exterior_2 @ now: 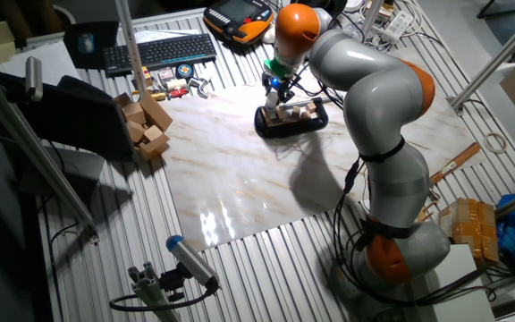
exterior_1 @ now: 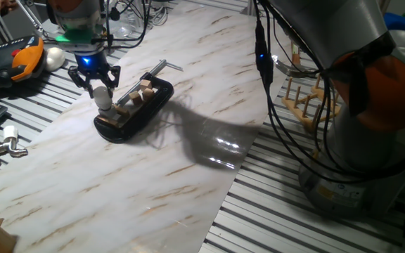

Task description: Install the light bulb by rotating it

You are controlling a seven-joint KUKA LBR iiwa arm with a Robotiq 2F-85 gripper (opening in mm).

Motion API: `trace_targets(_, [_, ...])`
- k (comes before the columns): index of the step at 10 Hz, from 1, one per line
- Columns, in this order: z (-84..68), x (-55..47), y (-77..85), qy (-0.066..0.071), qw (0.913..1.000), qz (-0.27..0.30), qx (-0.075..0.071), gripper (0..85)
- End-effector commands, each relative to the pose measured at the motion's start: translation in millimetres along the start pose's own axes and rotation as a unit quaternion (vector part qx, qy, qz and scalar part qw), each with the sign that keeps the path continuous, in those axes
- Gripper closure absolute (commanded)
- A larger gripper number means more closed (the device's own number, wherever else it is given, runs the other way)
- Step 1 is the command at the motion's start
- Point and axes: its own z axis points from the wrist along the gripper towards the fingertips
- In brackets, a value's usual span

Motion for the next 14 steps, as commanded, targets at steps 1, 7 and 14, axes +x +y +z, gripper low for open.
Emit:
trace_targets(1, [0.1, -0.1, 0.1, 0.001, 1.0000, 0.010, -0.001, 85.0])
trace_targets(7, [0.3, -0.4, 0.2, 0.000, 0.9949, 0.100, -0.007, 85.0])
trace_targets(14, [1.0, -1.2, 0.3, -0.007, 0.9859, 0.166, -0.021, 85.0])
